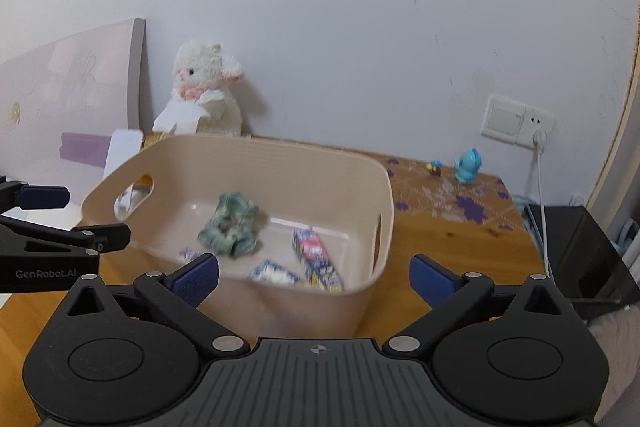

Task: Organize objects
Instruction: 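Grasp the white box with the left gripper while the right grasps the round tin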

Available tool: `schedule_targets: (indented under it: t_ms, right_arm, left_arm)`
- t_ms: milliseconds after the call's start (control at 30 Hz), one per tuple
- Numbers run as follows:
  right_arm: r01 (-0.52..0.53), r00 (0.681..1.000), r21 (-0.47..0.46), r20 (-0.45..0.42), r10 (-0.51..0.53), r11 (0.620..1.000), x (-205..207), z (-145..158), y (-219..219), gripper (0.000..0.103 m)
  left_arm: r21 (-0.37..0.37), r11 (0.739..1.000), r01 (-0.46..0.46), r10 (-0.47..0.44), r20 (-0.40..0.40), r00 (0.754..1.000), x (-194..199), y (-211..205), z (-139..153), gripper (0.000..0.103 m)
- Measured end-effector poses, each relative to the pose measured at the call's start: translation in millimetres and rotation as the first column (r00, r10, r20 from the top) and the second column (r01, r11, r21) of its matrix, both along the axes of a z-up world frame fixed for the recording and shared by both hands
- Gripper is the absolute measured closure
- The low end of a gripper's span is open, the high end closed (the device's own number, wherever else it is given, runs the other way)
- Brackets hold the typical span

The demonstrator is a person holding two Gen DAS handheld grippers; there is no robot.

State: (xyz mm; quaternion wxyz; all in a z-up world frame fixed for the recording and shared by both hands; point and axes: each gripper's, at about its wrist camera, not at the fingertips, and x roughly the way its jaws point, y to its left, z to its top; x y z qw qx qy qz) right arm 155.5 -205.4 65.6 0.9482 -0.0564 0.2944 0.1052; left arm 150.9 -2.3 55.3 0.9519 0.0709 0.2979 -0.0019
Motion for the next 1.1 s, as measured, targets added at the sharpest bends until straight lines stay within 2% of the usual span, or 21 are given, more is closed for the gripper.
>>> schedule_targets:
  t_ms: [200,500,700,1100]
  right_arm:
    - [-0.007,0.999,-0.028,-0.043,0.005,1.000,-23,-15,-1,0.000]
    - [-0.013,0.990,-0.025,-0.143,0.009,1.000,-42,-59,2,0.000]
    - [-0.027,0.976,-0.004,-0.218,0.025,1.000,-45,-90,14,0.000]
    - [-0.017,0.965,0.021,-0.262,0.022,1.000,-31,-120,39,0.000]
  left_arm:
    - [0.003,1.000,0.016,-0.016,-0.038,0.999,-21,0,-18,0.023]
    - [0.003,1.000,0.030,-0.030,-0.101,0.994,-34,1,-51,0.023]
    - [0.010,0.999,0.036,-0.034,-0.140,0.990,-35,1,-72,0.023]
    - [-0.006,1.000,0.024,-0.025,-0.175,0.984,-29,11,-89,0.023]
